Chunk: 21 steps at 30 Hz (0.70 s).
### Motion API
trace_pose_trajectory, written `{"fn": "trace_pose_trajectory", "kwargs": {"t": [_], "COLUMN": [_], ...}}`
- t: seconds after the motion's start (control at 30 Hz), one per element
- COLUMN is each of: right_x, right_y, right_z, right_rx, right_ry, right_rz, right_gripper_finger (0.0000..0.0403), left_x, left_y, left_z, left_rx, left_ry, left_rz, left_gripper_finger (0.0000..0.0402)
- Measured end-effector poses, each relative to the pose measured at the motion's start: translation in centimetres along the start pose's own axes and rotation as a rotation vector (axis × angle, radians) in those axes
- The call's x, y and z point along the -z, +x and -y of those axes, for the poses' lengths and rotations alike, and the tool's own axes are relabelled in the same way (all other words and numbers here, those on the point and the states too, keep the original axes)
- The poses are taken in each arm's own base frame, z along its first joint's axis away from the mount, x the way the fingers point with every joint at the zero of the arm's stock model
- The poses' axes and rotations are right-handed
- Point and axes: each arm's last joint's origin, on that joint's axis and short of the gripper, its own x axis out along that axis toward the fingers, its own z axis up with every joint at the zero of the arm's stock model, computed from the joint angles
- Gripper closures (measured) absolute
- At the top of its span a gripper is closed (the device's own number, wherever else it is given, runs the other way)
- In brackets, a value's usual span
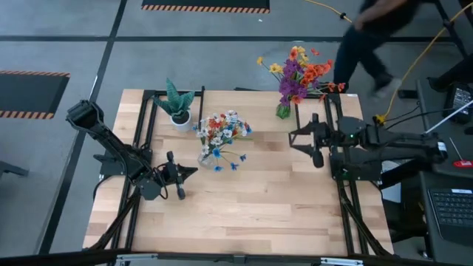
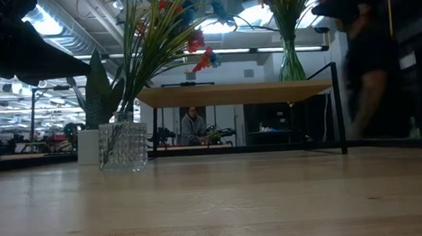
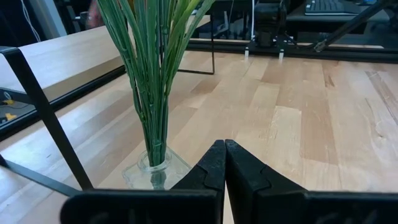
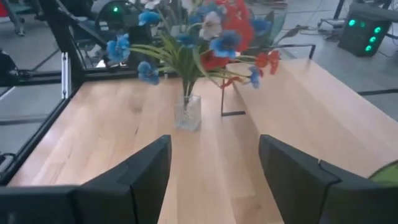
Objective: Pick and place flowers into a vace then onto a shelf
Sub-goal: Put the transparent flower vase on the shelf
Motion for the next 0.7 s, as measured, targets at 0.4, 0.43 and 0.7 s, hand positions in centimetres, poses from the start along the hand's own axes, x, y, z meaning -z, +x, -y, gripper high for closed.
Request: {"fn": "trace_pose_trajectory", "kwargs": {"t": [0.4,0.43,0.7], "right_x": [0.9,1.0,2.2], "right_y": [1.8,1.9,2.6], "right_z": [-3.5,-3.8,-4.9], "right_rx": [0.012,0.016,0.075], "right_ry": [-0.117,-0.126,-0.025], "right_rz": [-0.074,-0.074,-0.162], "right_gripper_finger": [0.0159,0.0159,0.0159], "left_x": [0.0,0.0,0.0], "left_y": [0.0,0.0,0.0], "left_z": [0.0,0.0,0.0], "left_rx": [0.000,0.000,0.001], "left_ry": [0.000,0.000,0.004], "left_rz": [0.000,0.000,0.000], "left_gripper_finger": [0.0399,0.0399,0.0399]}}
